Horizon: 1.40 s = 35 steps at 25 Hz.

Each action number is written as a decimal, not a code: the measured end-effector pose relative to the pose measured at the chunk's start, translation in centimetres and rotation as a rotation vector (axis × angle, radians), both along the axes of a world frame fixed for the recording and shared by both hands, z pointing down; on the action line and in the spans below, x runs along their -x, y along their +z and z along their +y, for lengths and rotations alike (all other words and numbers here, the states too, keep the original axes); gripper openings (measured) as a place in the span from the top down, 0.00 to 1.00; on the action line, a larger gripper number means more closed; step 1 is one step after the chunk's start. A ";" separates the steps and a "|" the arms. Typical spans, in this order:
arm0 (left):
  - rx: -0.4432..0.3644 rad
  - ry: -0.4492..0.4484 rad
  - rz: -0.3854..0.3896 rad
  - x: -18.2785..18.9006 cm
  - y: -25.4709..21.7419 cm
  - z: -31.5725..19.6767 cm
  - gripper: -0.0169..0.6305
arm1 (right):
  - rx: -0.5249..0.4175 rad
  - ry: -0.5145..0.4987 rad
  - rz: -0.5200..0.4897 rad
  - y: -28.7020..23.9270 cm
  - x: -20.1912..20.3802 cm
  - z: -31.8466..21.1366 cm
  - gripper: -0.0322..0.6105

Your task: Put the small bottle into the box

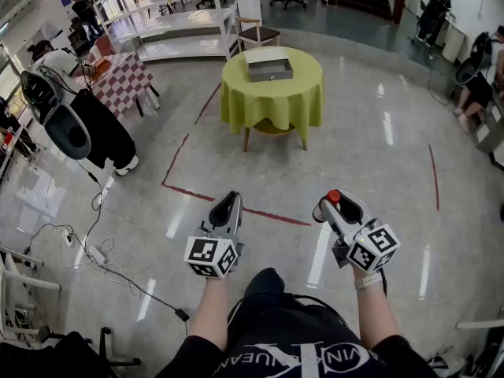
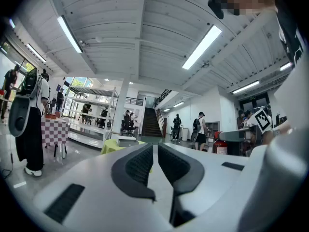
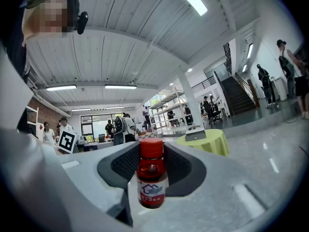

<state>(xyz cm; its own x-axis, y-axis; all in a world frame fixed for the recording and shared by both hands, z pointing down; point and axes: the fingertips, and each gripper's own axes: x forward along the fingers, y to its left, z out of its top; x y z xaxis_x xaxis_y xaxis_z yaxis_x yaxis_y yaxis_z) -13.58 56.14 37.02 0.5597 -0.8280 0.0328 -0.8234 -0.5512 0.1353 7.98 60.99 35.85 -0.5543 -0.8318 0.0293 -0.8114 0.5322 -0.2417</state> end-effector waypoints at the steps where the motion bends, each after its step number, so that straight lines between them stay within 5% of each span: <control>1: 0.002 0.000 0.001 -0.2 0.1 -0.3 0.92 | -0.001 0.002 -0.004 0.0 -0.1 -0.2 0.72; 16: 0.045 0.033 0.006 -4.1 1.5 -8.9 0.92 | 0.017 0.064 -0.036 0.9 -4.7 -8.0 0.72; 35: 0.065 0.091 -0.020 -6.2 3.0 -28.8 0.92 | 0.043 0.125 -0.120 2.3 -7.0 -27.6 0.72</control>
